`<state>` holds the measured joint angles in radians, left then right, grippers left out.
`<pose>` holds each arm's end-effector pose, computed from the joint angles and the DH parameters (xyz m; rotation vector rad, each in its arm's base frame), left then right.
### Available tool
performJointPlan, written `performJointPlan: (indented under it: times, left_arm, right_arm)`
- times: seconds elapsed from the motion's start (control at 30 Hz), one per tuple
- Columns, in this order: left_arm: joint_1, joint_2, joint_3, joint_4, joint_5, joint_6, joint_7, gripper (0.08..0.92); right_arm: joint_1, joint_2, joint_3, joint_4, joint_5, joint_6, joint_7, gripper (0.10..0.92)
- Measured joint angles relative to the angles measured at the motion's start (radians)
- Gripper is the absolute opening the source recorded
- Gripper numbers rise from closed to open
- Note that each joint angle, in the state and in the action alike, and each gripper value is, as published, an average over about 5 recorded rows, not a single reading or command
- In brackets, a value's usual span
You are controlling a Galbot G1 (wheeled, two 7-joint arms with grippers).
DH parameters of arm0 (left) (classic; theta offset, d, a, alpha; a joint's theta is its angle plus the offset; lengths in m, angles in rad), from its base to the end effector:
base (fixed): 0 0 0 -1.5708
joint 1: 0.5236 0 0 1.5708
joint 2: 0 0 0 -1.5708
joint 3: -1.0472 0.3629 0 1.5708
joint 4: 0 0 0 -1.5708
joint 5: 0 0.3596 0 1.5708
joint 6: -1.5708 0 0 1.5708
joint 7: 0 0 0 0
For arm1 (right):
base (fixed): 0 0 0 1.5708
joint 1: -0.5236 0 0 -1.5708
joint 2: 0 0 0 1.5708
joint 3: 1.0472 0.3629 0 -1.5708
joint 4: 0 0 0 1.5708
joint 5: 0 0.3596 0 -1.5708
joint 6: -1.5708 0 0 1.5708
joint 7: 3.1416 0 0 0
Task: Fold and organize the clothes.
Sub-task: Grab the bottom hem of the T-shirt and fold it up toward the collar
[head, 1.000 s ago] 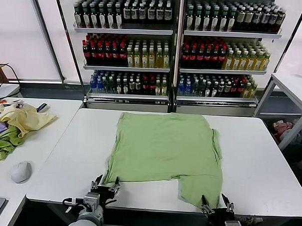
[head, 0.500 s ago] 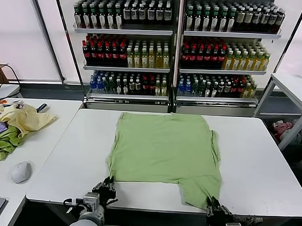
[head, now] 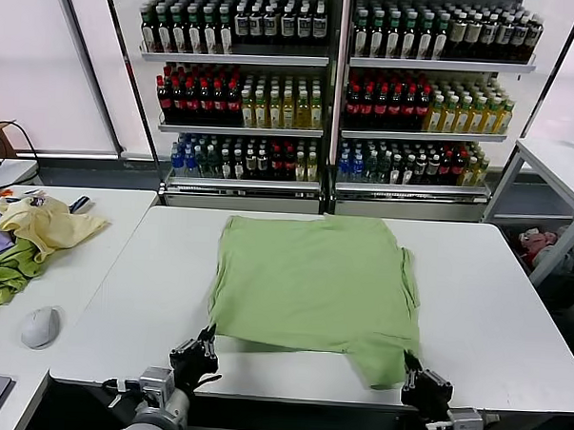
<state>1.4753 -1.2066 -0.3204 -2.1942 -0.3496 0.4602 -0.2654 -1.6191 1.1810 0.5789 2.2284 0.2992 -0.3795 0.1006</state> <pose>0.1921 -0.0006 -0.2678 -0.1926 -2.7719 -0.0081 0.1705 -0.0689 -0.2601 0.1131 -2.8297 0.1467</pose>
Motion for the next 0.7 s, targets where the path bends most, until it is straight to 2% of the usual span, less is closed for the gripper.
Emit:
performJointPlan:
  times: [0.3,0.7]
  left_arm:
    - [-0.068,0.049,0.021,0.026,-0.013,-0.016,0.015,0.097]
    - [-0.245,0.087,0.093,0.169,-0.014,-0.015,0.014,0.097]
  right_arm:
    - [0.145,-0.047,-0.021,-0.079,0.032,0.012,0.001,0.113]
    - [0.352,-0.084,-0.085,-0.235,0.039,0.013,-0.013,0.113]
